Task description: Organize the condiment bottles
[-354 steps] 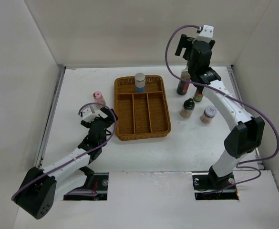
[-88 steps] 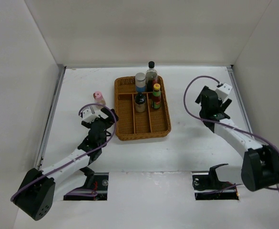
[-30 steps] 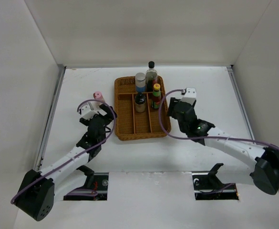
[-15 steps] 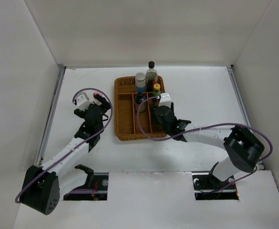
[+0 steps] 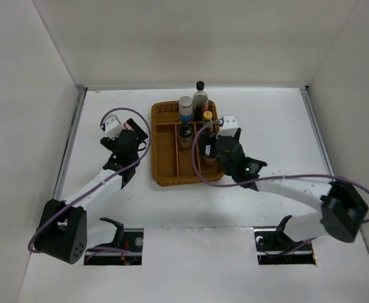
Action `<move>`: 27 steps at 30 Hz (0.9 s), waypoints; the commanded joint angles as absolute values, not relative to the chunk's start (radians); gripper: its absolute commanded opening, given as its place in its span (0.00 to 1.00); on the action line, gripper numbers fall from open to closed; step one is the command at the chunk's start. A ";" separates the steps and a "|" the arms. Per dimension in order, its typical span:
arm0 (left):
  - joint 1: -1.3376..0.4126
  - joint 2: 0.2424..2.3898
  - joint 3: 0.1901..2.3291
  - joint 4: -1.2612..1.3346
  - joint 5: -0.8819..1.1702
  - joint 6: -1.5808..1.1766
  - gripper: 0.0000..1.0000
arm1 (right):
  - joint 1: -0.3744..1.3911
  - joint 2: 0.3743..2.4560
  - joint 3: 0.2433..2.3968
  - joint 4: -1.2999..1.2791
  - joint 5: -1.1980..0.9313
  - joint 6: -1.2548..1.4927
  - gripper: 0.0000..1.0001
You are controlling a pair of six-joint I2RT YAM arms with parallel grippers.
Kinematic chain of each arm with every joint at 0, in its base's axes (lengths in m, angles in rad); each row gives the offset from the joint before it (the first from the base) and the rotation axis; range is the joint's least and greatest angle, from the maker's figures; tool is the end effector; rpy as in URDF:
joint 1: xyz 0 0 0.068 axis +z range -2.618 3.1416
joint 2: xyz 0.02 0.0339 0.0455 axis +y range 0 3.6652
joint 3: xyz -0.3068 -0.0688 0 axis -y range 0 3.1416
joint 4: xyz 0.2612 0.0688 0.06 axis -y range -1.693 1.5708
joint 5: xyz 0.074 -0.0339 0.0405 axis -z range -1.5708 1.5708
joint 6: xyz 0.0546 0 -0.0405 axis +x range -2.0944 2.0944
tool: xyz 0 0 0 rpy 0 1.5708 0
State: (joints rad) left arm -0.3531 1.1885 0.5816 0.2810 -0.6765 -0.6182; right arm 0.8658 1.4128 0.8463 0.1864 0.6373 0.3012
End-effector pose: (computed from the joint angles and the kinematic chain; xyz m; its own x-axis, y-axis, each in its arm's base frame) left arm 0.2602 -0.0595 0.2611 -0.0786 -0.4527 -0.8882 -0.4079 0.8276 -0.3857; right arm 0.2411 0.2332 0.2832 -0.3050 0.0095 -0.9523 -0.1713 0.9831 0.0647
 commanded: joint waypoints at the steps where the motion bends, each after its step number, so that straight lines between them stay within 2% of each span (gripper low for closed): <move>1: -0.331 1.222 0.656 0.308 -0.680 -0.588 0.85 | 0.880 1.225 0.807 0.241 0.676 0.298 1.00; 8: -0.262 1.373 0.782 0.302 -0.667 -0.549 0.70 | 0.837 1.005 0.626 0.317 0.664 0.354 1.00; 10: -0.255 1.414 0.820 0.301 -0.660 -0.532 0.69 | 0.818 0.982 0.592 0.339 0.658 0.380 1.00; 18: -0.242 1.606 0.972 0.221 -0.621 -0.497 0.64 | 0.800 0.994 0.568 0.350 0.591 0.437 1.00; 27: -0.237 1.660 0.991 0.193 -0.652 -0.499 0.56 | 0.797 0.996 0.565 0.347 0.581 0.439 1.00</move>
State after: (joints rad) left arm -0.2485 1.6642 0.9516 0.1852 -0.6392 -0.5114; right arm 0.8043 0.9993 0.5598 0.2977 0.5934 0.4236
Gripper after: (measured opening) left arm 0.569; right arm 0.998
